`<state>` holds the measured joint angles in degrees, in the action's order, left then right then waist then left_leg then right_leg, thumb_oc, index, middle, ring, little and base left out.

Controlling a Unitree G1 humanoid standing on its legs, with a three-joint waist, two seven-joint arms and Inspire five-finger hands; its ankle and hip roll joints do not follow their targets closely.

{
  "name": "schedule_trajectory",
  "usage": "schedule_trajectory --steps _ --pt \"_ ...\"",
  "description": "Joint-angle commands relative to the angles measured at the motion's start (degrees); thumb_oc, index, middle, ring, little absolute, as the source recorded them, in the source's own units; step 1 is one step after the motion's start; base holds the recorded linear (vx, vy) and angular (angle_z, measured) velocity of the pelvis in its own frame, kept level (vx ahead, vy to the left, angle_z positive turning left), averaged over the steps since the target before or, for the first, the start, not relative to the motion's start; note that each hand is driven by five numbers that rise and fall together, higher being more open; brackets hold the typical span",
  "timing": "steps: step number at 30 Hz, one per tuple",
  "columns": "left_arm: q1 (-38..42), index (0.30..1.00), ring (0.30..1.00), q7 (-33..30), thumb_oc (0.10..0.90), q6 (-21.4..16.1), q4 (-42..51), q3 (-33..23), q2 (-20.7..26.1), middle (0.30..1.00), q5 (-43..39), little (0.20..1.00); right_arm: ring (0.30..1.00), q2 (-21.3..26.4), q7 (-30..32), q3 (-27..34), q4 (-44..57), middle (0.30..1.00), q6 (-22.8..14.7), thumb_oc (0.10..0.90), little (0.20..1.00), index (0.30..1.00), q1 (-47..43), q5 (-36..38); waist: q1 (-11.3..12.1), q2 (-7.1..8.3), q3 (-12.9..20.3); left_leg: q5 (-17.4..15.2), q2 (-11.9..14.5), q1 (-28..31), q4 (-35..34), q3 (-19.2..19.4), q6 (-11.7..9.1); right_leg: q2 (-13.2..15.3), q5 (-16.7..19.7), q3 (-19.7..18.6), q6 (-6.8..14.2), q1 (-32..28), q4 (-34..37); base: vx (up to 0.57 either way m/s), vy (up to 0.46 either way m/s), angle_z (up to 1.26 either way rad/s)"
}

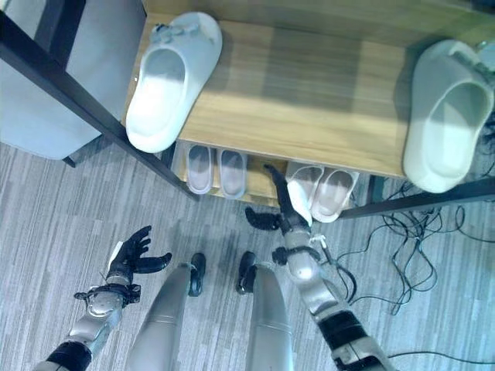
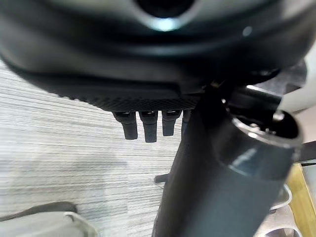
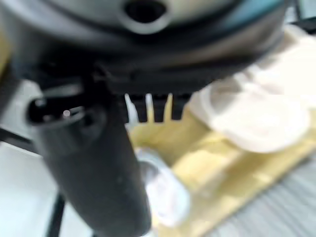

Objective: Arrange the slippers neatly on the shoe rack.

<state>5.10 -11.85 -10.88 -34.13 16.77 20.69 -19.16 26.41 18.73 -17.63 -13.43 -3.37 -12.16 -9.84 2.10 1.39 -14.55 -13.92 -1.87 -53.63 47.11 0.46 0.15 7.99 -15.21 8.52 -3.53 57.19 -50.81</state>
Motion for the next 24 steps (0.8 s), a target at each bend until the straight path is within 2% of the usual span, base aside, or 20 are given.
schedule_trajectory --steps 1,3,5,6,7,12,13,14,16,24 --pt "-1.88 0.9 0.9 0.55 0.8 -2.89 1.07 -0.13 1.2 0.9 2.2 0.9 0.9 1.11 -0.24 0.9 3.68 0.9 -5.56 0.8 0.9 0.9 -1.11 -0.13 0.53 0.31 4.05 8.09 3.19 0.34 -13.42 -1.72 -1.5 2.1 1.91 1.91 4.06 -6.08 8.79 0.09 0.002 -0.03" --pt "-3.49 0.9 0.9 1.52 0.8 -3.02 1.2 -0.32 1.23 0.9 2.51 0.9 0.9 2.02 -1.83 0.36 1.32 0.9 -5.81 0.8 0.9 0.9 1.51 -0.23 0.92 0.58 4.9 9.88 2.48 7.56 -20.53 -1.65 -2.06 0.94 3.36 2.81 5.07 -12.8 15.65 0.09 -0.015 0.0" --pt "-3.68 0.9 0.9 1.66 0.8 -3.06 0.94 -0.37 1.27 0.9 2.6 0.9 0.9 2.32 -2.41 0.16 0.07 0.9 -5.83 0.8 0.9 0.9 2.38 0.14 1.0 0.61 4.85 10.58 2.25 10.88 -23.33 -1.55 -2.2 0.52 4.09 3.36 5.31 -16.02 18.94 0.06 -0.008 0.04" --pt "-4.17 0.9 0.9 2.36 0.8 -2.96 0.48 -0.38 1.47 0.9 2.9 0.9 0.9 2.86 -3.45 -0.01 -1.66 0.9 -5.68 0.8 0.9 0.9 3.48 0.05 1.41 0.46 5.02 13.67 1.63 14.97 -28.15 -1.51 -2.12 -0.08 6.86 4.63 5.34 -19.77 23.13 0.04 -0.001 -0.01" --pt "-4.17 0.9 0.9 2.36 0.8 -2.96 0.48 -0.38 1.47 0.9 2.9 0.9 0.9 2.86 -3.44 -0.01 -1.68 0.9 -5.69 0.8 0.9 0.9 3.48 0.05 1.4 0.4 4.74 13.79 1.65 15.44 -28.45 -1.55 -2.13 -0.13 6.97 4.69 5.34 -20.25 23.41 0.05 0.0 -0.03" --pt "-5.46 0.9 0.9 3.72 0.8 -3.06 -0.31 -0.57 1.93 0.9 3.86 0.9 0.9 3.84 -5.94 -1.21 -6.92 0.9 -5.53 0.8 0.9 0.9 5.67 0.25 1.91 0.27 5.35 16.53 0.68 26.78 -38.46 -1.52 -2.86 -2.17 9.76 5.91 6.85 -30.82 32.74 0.12 -0.032 -0.01" --pt "-5.75 0.9 0.9 4.13 0.8 -2.99 -0.73 -0.72 2.08 0.9 4.27 0.9 0.9 3.92 -6.63 -1.97 -9.62 0.9 -5.36 0.8 0.9 0.9 6.02 -0.11 2.15 0.22 5.75 17.91 0.83 30.06 -41.6 -1.75 -3.07 -2.89 11.09 6.32 7.38 -34.65 36.41 0.12 -0.044 0.08" --pt "-5.79 0.9 0.9 4.13 0.8 -2.99 -0.73 -0.74 2.08 0.9 4.27 0.9 0.9 3.92 -6.63 -2.01 -9.62 0.9 -5.36 0.8 0.9 0.9 6.03 -0.11 2.16 0.26 5.58 17.65 0.82 30.38 -41.57 -1.71 -3.11 -2.87 10.79 6.27 7.38 -34.9 36.25 0.16 -0.069 0.02" --pt "-6.1 0.9 0.9 4.55 0.8 -2.93 -1.09 -1.02 2.37 0.9 4.7 0.9 0.9 3.82 -7.81 -3.29 -13.65 0.9 -4.93 0.8 0.9 0.9 6.41 -0.76 2.59 0.41 6.49 18.88 1.02 34.42 -45.13 -1.64 -3.5 -4.02 11.72 6.1 8.1 -39.47 40.16 0.12 -0.067 -0.02" --pt "-6.8 0.9 0.9 5.29 0.8 -3.21 1.01 -1.07 4.01 0.9 6.8 0.9 0.9 2.7 -8.84 -3.69 -22.23 0.9 -4.43 0.8 0.9 0.9 7.96 -0.79 3.09 0.11 8.36 20.95 1.44 41.6 -51.02 -1.46 -4.52 -5.35 13.14 5.43 9.22 -47.43 47.06 0.09 -0.066 0.02"
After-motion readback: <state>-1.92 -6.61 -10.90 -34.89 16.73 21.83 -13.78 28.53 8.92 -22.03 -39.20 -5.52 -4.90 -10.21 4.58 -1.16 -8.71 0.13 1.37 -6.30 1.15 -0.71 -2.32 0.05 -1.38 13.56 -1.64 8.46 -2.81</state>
